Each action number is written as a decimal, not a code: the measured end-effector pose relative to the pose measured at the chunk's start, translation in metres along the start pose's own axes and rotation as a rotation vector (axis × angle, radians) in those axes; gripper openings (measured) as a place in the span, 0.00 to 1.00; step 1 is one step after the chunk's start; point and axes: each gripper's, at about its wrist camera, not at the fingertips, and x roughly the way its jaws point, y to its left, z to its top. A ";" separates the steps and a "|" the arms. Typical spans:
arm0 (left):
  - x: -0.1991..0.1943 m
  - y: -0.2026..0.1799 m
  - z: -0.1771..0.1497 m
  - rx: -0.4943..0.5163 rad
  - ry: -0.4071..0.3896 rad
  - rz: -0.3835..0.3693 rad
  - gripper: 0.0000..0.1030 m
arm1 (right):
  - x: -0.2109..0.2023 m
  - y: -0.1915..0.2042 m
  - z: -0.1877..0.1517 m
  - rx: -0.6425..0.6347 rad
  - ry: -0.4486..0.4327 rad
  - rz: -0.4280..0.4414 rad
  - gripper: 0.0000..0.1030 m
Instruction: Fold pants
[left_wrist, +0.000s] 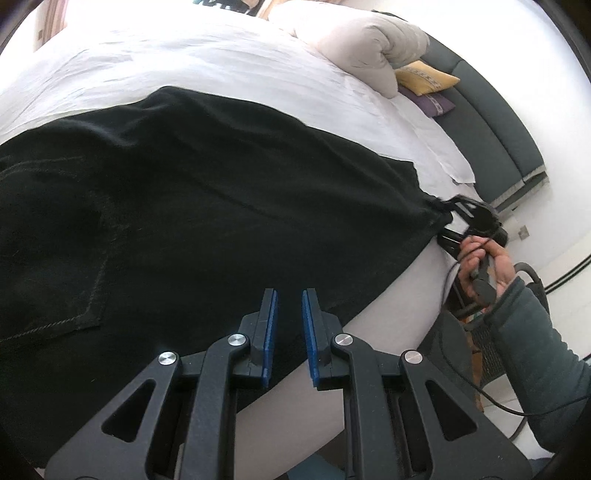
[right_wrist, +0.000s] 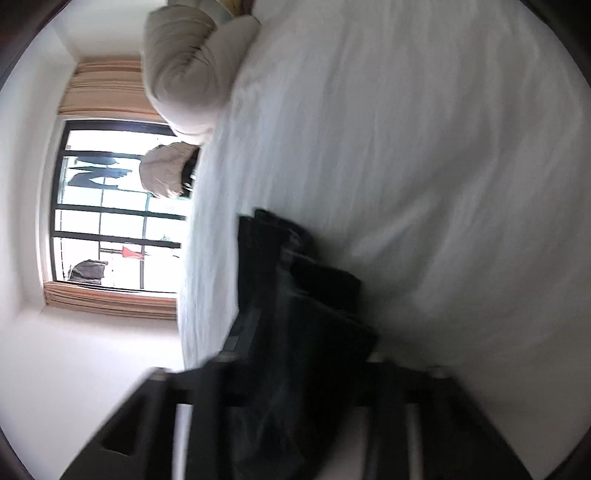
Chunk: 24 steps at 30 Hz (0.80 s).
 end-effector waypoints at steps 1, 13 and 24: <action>0.003 -0.004 0.003 0.003 0.002 -0.003 0.13 | 0.003 0.000 -0.002 -0.003 -0.003 -0.004 0.21; 0.011 -0.032 0.045 0.002 -0.035 -0.062 0.13 | -0.002 -0.001 -0.008 -0.025 -0.056 0.020 0.10; 0.026 -0.010 0.080 -0.116 -0.051 -0.081 0.13 | -0.003 0.031 -0.016 -0.128 -0.124 -0.037 0.07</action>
